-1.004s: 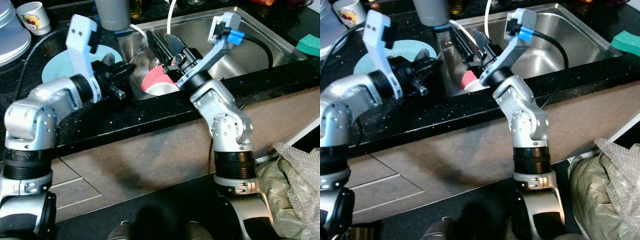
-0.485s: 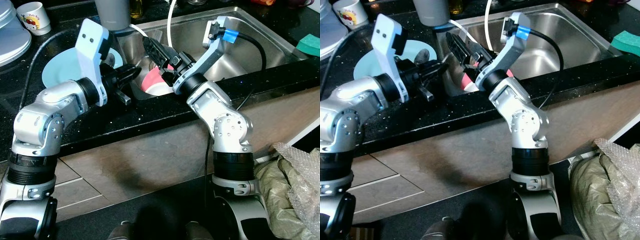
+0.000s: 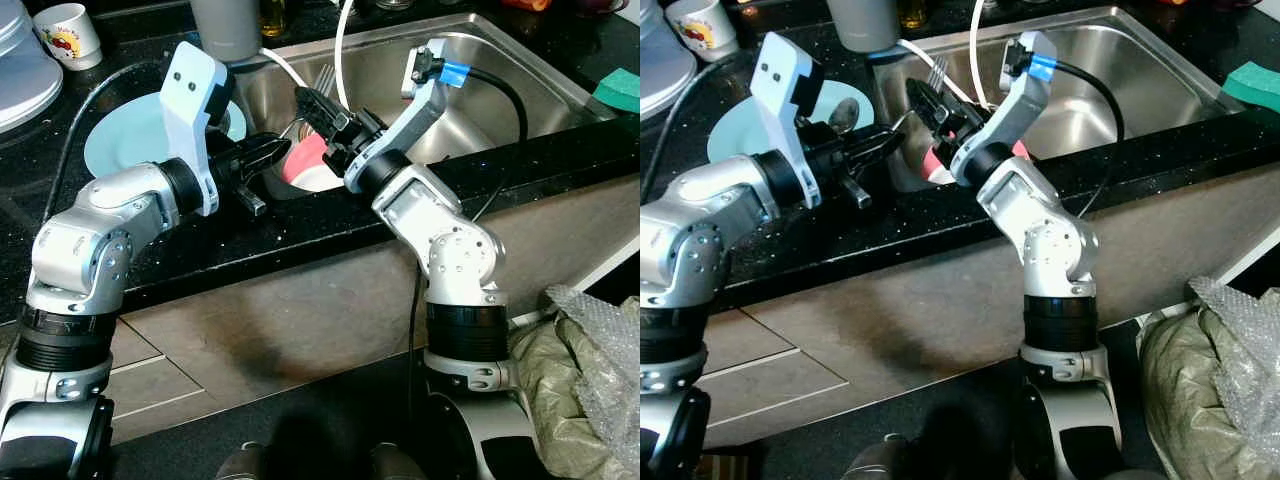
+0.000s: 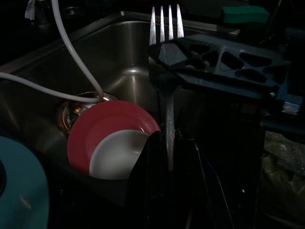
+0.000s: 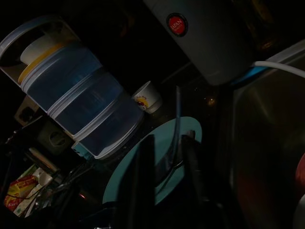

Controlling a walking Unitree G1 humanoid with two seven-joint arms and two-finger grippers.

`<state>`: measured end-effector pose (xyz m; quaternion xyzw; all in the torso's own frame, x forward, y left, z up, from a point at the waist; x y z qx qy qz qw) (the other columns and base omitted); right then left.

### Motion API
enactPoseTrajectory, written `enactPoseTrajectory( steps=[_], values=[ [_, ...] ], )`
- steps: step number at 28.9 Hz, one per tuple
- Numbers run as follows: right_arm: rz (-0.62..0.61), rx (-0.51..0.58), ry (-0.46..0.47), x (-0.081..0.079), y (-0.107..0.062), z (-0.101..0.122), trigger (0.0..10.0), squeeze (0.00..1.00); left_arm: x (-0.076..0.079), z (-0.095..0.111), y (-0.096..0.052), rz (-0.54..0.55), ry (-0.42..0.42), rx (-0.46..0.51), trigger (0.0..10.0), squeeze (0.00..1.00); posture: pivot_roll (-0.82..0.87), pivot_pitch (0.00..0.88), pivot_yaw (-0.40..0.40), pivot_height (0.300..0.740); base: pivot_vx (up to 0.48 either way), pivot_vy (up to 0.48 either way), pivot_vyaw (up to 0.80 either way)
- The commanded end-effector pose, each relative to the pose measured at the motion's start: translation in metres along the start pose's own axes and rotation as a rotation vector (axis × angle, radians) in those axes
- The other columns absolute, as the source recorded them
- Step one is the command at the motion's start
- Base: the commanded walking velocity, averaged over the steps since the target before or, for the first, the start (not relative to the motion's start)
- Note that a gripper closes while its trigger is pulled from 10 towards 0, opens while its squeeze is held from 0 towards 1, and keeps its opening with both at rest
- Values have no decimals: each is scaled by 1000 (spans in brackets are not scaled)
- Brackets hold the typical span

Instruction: Kitchen organization

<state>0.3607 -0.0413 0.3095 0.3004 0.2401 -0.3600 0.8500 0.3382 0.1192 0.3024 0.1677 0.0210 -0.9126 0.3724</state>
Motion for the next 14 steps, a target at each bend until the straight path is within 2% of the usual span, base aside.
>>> enactPoseTrajectory(
  steps=[1,9,10,11,12,13,14],
  values=[
    [9,8,18,-2,0,2,0,0,0,-2,-3,-1,30,-12,0,0,53,185,62,740,0,0,0],
    [4,27,21,-2,0,6,0,0,2,-5,-3,-15,76,-36,0,0,54,183,64,740,0,0,0],
    [3,30,21,-2,0,6,0,0,2,-6,-3,-13,81,-37,0,965,54,180,63,740,0,0,0],
    [3,30,21,-2,0,6,0,0,2,-6,-3,-13,81,-37,0,965,54,180,63,740,0,0,0],
    [2,34,21,-2,0,7,0,0,3,-6,-2,-15,79,-39,5529,1000,54,180,65,740,0,0,0],
    [0,41,22,-2,1,9,0,0,2,-6,-2,-14,87,-43,10000,1000,54,179,64,740,0,0,0],
    [0,42,22,-2,1,9,0,0,2,-6,-2,-15,88,-43,10000,1000,54,179,64,740,0,0,0]
  ],
)
Point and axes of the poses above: a point about 5 cm out from each wrist's last joint towards the gripper, its own y axis pointing out of the wrist towards the gripper, its own z axis along the axis of the wrist's last joint, x = y × z, the point moved 3 cm from there along y, pointing out of the wrist towards the gripper, and after that the axes turned 10 degrees about y, right-handed, at the moved point
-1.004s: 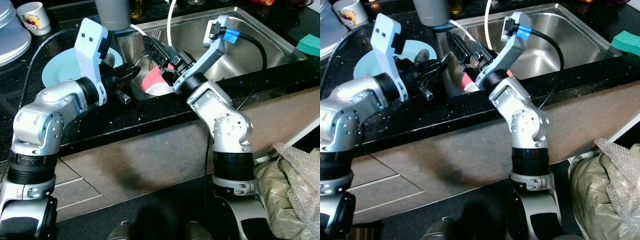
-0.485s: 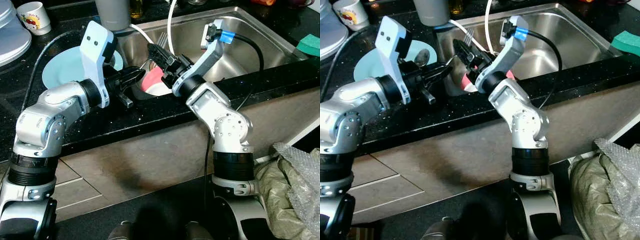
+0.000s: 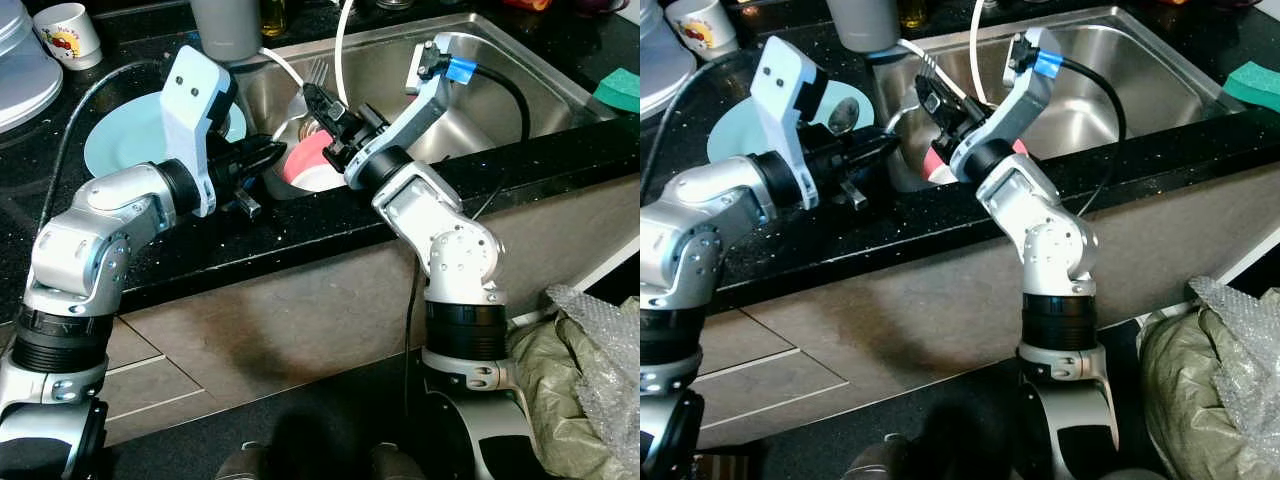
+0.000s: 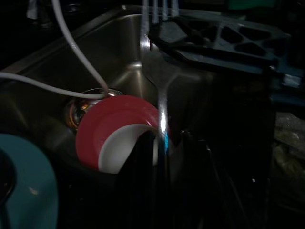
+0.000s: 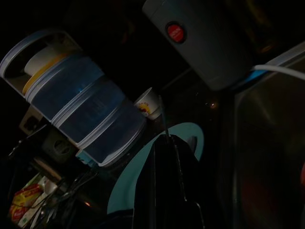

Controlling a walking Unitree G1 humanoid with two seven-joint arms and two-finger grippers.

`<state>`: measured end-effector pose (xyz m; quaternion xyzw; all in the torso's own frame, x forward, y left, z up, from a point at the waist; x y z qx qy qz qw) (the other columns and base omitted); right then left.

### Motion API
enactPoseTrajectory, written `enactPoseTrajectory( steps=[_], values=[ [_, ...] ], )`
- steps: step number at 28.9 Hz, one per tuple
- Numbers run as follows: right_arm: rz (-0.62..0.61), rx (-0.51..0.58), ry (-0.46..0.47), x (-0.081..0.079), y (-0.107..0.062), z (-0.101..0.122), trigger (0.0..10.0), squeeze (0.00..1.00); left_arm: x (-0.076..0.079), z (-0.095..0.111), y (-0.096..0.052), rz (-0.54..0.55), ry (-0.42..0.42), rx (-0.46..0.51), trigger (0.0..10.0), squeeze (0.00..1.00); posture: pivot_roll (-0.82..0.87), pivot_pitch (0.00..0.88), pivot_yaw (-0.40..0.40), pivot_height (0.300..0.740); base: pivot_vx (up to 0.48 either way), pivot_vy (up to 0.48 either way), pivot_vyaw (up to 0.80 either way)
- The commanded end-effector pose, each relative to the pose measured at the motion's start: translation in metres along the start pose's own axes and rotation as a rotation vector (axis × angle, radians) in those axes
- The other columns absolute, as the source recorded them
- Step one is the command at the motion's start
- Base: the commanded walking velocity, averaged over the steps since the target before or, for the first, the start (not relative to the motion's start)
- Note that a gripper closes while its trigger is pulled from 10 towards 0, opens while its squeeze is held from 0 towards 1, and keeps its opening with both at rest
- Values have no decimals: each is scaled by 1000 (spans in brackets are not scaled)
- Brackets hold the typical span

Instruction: Kitchen organization

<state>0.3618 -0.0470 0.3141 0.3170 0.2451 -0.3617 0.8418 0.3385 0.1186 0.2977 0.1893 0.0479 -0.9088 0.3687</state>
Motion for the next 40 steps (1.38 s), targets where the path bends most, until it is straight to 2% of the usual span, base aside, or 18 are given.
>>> enactPoseTrajectory(
  steps=[1,8,9,10,11,15,16,17,18,20,23,24,27,28,29,30,36,40],
  values=[
    [3,13,-1,-2,2,3,0,0,0,-1,-2,0,35,-11,10000,1000,54,179,64,740,0,0,0],
    [-2,23,-2,-1,2,5,0,0,-6,1,-4,51,79,-10,10000,1000,55,175,60,740,0,0,0],
    [-5,28,-4,0,2,6,0,0,-8,2,-4,67,87,-8,10000,341,55,170,58,740,0,0,0],
    [-7,31,-5,0,2,7,0,0,-10,2,-4,78,92,-7,10000,341,55,170,58,740,0,0,0],
    [-11,36,-23,1,2,9,0,0,-14,3,-5,104,98,-5,10000,0,55,167,56,740,0,0,0],
    [-19,49,-146,4,3,19,0,0,-38,9,-9,232,117,13,10000,0,55,161,55,740,0,0,0],
    [-19,49,-146,4,3,19,0,0,-38,9,-9,232,117,13,10000,0,55,161,55,740,0,0,0],
    [-23,61,-195,5,3,26,0,0,-52,13,-14,319,130,31,10000,0,55,159,52,740,0,0,0],
    [-23,61,-195,5,3,26,0,0,-52,13,-14,319,130,31,10000,0,55,159,52,740,0,0,0],
    [-32,80,-272,7,3,34,0,0,-66,20,-21,419,156,63,10000,0,57,156,49,740,0,0,0],
    [-58,104,-388,12,2,42,0,0,-75,29,-24,469,71,150,10000,0,58,154,46,740,0,0,0],
    [-73,128,-437,15,2,46,0,0,-70,29,-22,419,58,154,10000,0,58,153,44,740,0,0,0],
    [-84,151,-475,16,1,50,0,0,-63,28,-19,360,63,144,10000,0,58,153,44,740,0,0,0],
    [-90,177,-505,19,2,52,0,0,-51,22,-14,279,77,115,10000,0,58,153,44,740,0,0,0],
    [-102,198,-566,24,3,50,0,0,-29,11,-8,147,87,72,10000,0,53,157,49,740,0,0,0],
    [-104,201,-579,26,3,50,0,0,-24,9,-7,122,87,64,10000,0,53,157,49,740,0,0,0],
    [-98,209,-628,32,7,41,0,0,-18,0,-1,88,84,29,10000,0,51,164,49,740,0,0,0],
    [-102,156,-695,48,14,22,0,0,-11,-15,7,43,82,-32,10000,0,51,173,42,740,0,0,0]
  ],
)
Point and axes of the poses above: a point about 5 cm out from each wrist's last joint towards the gripper, its own y axis pointing out of the wrist towards the gripper, its own z axis along the axis of the wrist's last joint, x = y × z, the point moved 3 cm from there along y, pointing out of the wrist towards the gripper, and after that the axes turned 10 degrees about y, right-handed, at the moved point
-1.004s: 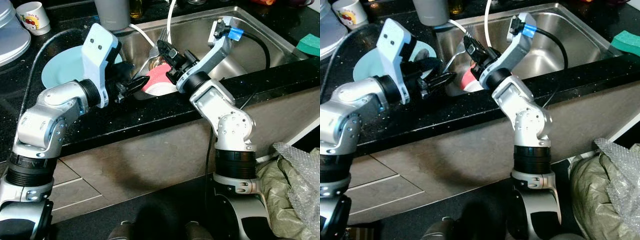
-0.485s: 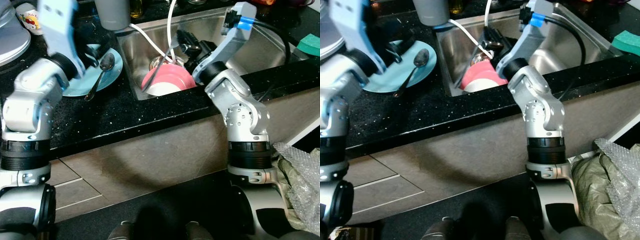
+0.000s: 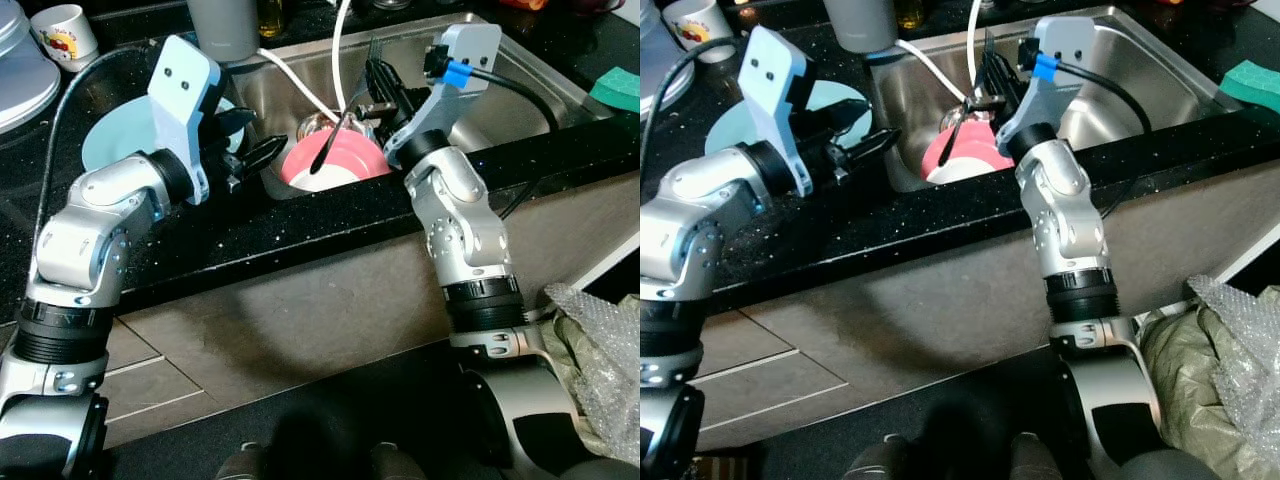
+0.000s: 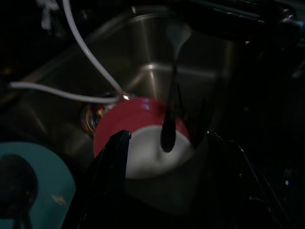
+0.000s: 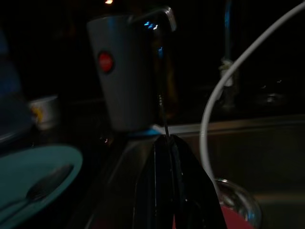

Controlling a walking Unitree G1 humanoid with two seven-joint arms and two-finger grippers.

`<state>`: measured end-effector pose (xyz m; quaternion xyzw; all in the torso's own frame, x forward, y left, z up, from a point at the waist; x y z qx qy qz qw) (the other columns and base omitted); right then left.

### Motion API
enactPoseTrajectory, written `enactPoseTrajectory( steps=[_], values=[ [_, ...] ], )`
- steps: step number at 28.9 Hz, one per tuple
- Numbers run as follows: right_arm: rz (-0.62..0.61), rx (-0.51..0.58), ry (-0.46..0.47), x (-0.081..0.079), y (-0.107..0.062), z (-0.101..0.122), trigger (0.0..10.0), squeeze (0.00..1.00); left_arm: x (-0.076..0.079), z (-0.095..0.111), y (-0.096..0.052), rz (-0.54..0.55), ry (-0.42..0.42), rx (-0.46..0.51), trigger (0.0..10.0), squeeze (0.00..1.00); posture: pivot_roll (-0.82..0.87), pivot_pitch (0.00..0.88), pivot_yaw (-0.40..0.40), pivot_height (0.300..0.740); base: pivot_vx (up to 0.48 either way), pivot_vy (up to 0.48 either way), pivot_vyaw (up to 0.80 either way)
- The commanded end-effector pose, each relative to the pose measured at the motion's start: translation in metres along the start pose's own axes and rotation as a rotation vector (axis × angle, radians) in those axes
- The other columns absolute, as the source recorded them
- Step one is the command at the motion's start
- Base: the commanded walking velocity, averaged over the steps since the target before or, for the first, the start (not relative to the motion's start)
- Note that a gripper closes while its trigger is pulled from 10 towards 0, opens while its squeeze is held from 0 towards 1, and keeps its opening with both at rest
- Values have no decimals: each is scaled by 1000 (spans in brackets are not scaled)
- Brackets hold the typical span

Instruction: Kitchen organization

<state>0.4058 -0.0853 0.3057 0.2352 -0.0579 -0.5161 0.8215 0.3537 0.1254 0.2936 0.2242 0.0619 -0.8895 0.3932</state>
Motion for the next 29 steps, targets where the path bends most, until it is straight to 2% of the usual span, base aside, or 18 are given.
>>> enactPoseTrajectory(
  steps=[1,2,3,4,5,16,19,29],
  values=[
    [29,-7,-22,-7,2,-5,0,0,2,-5,2,-14,4,-21,10000,0,51,173,42,740,0,0,0],
    [38,-43,-42,-7,2,-16,706,0,4,-10,4,-15,-5,-40,10000,0,49,178,40,740,0,0,0],
    [44,-76,-53,-6,2,-25,3373,0,4,-14,6,-17,-7,-55,10000,0,49,178,40,740,0,0,0],
    [49,-102,-60,-6,2,-31,4627,0,5,-16,7,-19,-8,-64,10000,0,48,183,38,740,0,0,0],
    [55,-133,-65,-6,2,-39,10000,0,6,-20,9,-20,-9,-79,10000,0,46,185,38,740,0,0,0],
    [77,-205,-81,-8,1,-56,10000,0,9,-28,16,-35,0,-118,10000,0,46,192,39,740,0,0,0],
    [96,-252,-87,-9,0,-64,10000,0,15,-34,21,-73,4,-139,10000,0,43,196,42,740,0,0,0],
    [108,-257,-86,-7,3,-64,10000,0,17,-39,27,-95,37,-168,10000,0,39,202,51,740,0,0,0]
  ],
)
Point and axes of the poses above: a point about 5 cm out from each wrist's last joint towards the gripper, its own y axis pointing out of the wrist towards the gripper, its own z axis along the axis of the wrist's last joint, x = y × z, the point moved 3 cm from there along y, pointing out of the wrist towards the gripper, and after that the axes turned 10 degrees about y, right-handed, at the moved point
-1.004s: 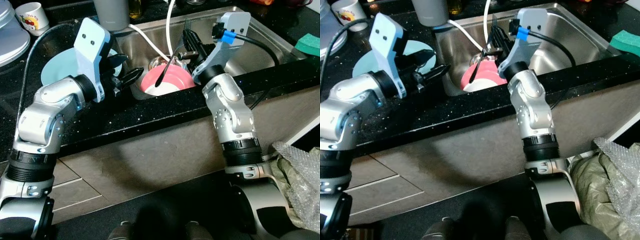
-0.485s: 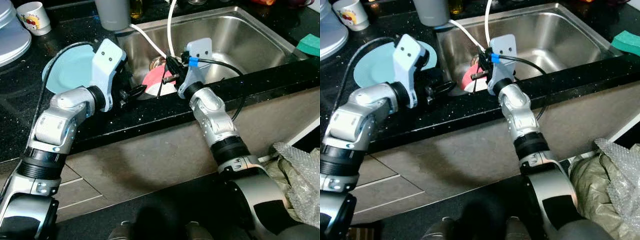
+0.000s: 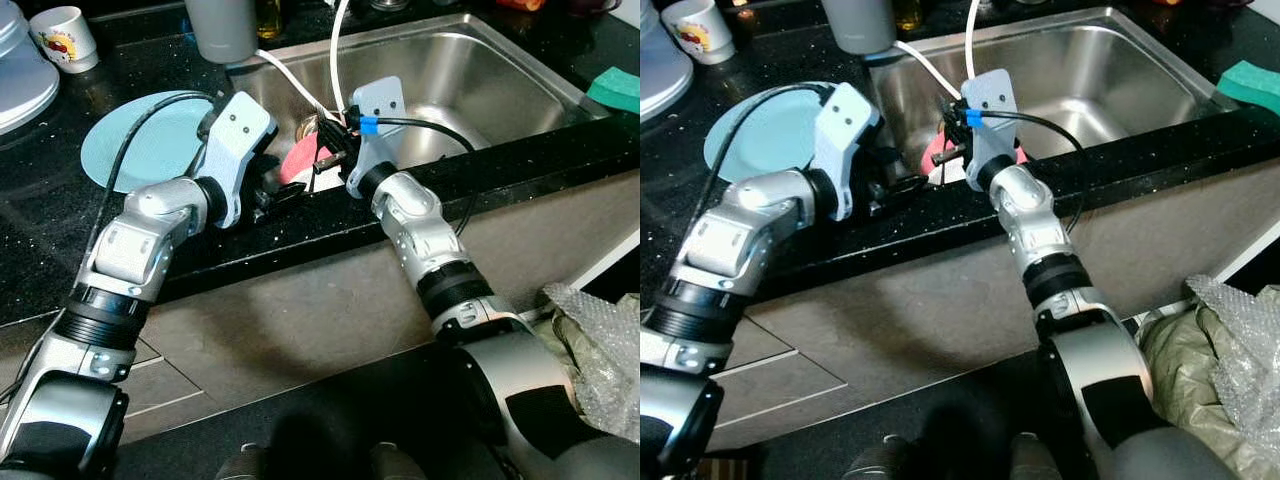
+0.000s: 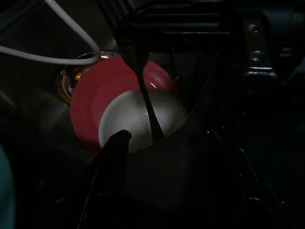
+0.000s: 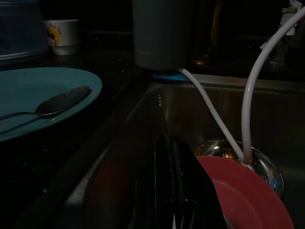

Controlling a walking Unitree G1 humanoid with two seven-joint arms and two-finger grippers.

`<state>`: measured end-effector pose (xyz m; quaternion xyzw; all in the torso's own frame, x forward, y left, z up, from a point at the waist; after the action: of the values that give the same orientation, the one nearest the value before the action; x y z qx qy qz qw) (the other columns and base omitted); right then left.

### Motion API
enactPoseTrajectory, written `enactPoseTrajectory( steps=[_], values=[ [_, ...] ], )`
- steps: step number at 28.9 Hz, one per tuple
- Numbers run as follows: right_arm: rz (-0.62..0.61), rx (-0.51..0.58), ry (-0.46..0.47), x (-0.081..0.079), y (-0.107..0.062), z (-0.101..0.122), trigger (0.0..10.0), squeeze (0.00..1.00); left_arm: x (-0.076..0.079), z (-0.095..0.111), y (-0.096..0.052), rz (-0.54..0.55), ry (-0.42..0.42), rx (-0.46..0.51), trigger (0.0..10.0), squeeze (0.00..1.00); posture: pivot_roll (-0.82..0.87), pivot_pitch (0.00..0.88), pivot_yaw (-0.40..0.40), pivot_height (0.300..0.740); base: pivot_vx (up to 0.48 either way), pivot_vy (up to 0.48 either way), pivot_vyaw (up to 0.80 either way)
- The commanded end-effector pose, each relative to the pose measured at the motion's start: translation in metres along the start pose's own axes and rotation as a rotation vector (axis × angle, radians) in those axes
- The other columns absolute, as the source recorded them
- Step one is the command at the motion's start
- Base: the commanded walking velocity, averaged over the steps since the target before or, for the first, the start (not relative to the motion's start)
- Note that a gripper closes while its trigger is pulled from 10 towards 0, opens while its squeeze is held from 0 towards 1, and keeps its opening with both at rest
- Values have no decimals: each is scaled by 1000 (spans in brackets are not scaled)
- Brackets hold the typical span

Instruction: Kitchen organization

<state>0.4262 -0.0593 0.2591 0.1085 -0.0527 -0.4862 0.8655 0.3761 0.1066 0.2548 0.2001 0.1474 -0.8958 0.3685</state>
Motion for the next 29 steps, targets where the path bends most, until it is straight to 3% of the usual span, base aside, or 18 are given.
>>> enactPoseTrajectory(
  steps=[1,3,4,5,6,7,9,10,15,19,22,23,25,29],
  values=[
    [3,-23,19,-1,0,-7,10000,0,-1,-2,1,-1,14,-10,10000,0,39,202,51,740,0,0,0],
    [2,-23,20,-1,0,-7,10000,0,-2,-2,1,1,15,-11,10000,0,39,203,51,740,0,0,0],
    [2,-23,21,0,0,-7,10000,98,-3,-2,1,3,16,-11,10000,0,39,203,51,740,0,0,0],
    [2,-23,21,0,0,-7,10000,98,-3,-2,1,3,16,-11,10000,0,39,203,51,740,0,0,0],
    [0,-21,21,0,0,-6,10000,835,-4,-1,1,7,17,-10,10000,0,40,203,50,740,0,0,0],
    [-6,-17,20,1,1,-5,10000,867,-6,0,1,18,17,-8,10000,0,40,203,50,740,0,0,0],
    [-11,-14,18,2,1,-4,10000,863,-8,1,0,30,17,-6,10000,0,39,203,49,740,0,0,0],
    [-17,-1,13,2,2,0,10000,0,-13,5,-2,64,11,3,10000,0,38,203,47,740,0,0,0],
    [-18,18,9,3,3,5,10000,0,-20,11,-5,106,-13,11,10000,0,37,202,47,740,0,0,0],
    [-17,58,5,5,4,17,10000,0,-42,18,-21,234,-53,-29,10000,0,37,199,47,740,0,0,0],
    [-10,77,3,6,2,21,10000,0,-65,13,-41,368,-117,-147,10000,0,39,199,46,740,0,0,0],
    [-10,77,3,6,2,21,10000,0,-65,13,-41,368,-117,-147,10000,0,39,199,46,740,0,0,0],
    [0,84,2,6,-1,21,10000,0,-76,5,-58,430,-137,-280,10000,0,44,198,44,740,0,0,0],
    [11,86,1,6,-5,20,10000,0,-83,2,-73,477,-174,-339,10000,0,45,196,43,740,0,0,0]
  ],
)
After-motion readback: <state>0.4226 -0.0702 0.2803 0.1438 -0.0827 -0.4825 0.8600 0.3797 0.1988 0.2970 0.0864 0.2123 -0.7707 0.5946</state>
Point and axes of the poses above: a point about 5 cm out from each wrist's last joint towards the gripper, its own y axis pointing out of the wrist towards the gripper, its own z axis along the axis of the wrist's last joint, x = y × z, the point moved 3 cm from there along y, pointing out of the wrist towards the gripper, and after that the axes turned 10 degrees about y, right-handed, at the moved point
